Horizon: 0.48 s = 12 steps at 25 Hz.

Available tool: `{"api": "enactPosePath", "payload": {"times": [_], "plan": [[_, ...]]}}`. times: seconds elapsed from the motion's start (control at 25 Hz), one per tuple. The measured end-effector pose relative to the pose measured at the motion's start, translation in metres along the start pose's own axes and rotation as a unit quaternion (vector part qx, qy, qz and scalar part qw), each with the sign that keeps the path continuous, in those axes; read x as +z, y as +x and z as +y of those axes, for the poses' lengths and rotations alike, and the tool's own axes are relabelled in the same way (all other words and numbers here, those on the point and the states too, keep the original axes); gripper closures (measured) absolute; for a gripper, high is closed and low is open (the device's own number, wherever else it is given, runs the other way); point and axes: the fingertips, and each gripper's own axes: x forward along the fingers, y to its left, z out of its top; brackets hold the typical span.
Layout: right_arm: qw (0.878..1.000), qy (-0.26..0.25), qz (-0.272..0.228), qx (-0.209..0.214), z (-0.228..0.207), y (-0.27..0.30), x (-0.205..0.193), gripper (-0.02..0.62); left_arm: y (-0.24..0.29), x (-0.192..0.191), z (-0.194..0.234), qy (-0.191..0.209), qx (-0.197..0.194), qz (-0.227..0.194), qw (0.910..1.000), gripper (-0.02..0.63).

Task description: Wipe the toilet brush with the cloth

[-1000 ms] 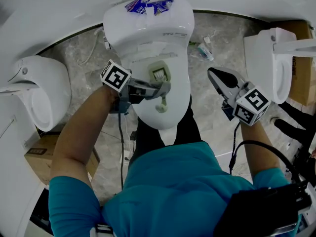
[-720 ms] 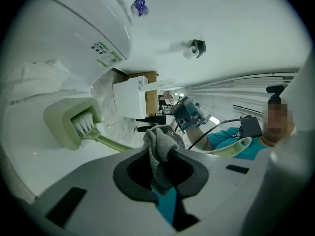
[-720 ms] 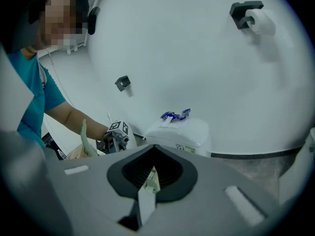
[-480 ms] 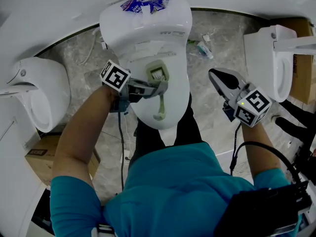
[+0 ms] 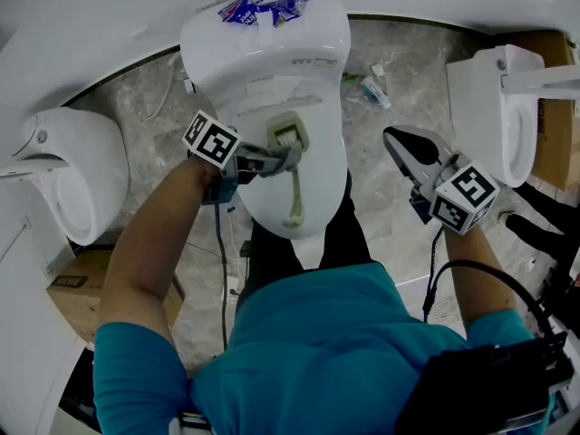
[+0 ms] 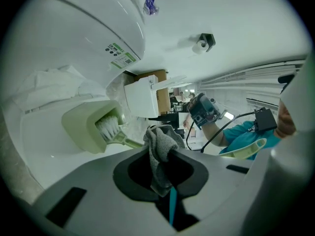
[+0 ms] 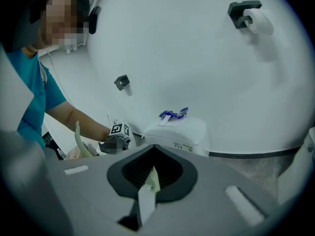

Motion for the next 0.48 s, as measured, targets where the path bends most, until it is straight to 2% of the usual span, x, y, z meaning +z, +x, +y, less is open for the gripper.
{"api": "enactPosePath", "payload": {"times": [0.48], "plan": [[1.000, -0.007, 0.002, -0.004, 0.002, -0.003, -0.003, 0.598, 0.003, 0.003, 0.031, 0.023, 0.076, 0.016, 0.9967, 0.568]]}}
